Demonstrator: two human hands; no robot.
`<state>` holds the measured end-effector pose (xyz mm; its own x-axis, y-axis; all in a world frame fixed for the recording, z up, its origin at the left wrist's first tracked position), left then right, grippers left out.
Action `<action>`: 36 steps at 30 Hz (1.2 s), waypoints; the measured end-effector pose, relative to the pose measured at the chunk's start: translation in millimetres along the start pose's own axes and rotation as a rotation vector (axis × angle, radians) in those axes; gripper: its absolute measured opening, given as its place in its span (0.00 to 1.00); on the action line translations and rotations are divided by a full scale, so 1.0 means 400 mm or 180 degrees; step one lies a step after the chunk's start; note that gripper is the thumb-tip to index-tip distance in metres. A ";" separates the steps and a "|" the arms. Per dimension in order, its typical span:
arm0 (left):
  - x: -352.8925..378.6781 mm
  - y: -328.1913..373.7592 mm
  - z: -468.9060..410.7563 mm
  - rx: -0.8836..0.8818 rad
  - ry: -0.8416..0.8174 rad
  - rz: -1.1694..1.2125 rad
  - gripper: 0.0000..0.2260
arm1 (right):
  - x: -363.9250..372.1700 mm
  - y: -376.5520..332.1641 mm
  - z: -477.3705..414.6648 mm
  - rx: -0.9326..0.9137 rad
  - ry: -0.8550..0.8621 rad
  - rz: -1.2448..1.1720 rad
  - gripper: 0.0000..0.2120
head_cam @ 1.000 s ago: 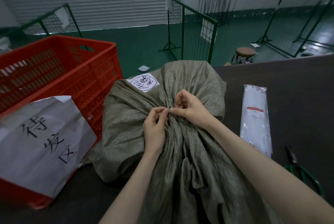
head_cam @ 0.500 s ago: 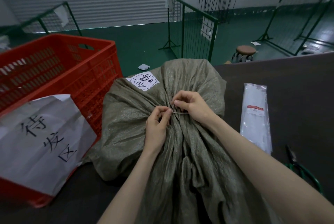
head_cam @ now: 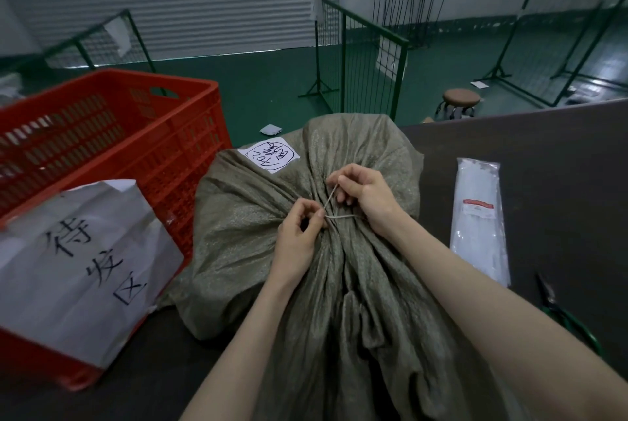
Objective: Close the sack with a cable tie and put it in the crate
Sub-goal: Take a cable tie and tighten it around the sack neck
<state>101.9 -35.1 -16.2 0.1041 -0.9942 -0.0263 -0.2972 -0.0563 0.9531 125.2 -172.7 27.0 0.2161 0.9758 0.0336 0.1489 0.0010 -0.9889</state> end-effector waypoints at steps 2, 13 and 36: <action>-0.005 -0.003 0.002 0.0038 -0.0032 -0.0134 0.03 | 0.001 -0.007 0.004 0.0029 0.0057 -0.0071 0.13; -0.028 0.038 0.067 0.0481 -0.0165 -0.0873 0.03 | 0.007 -0.126 0.059 -0.0011 0.0445 -0.0378 0.09; -0.024 0.147 0.113 0.1589 0.0062 -0.1633 0.01 | -0.039 -0.428 0.162 -0.0255 0.0514 -0.1922 0.12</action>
<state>40.7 -33.1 26.5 0.3627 -0.8297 -0.4244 -0.6046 -0.5561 0.5703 33.8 -174.0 186.2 0.2135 0.7629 0.6102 0.3607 0.5189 -0.7750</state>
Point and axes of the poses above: each hand's wrist, its own z-axis away from the middle knuckle, its own x-axis out of the palm, y = z × x, the point moved 6 cm from there along -z, towards the middle knuckle, and after that the axes turned 13 degrees about y, right-handed, at the moved point
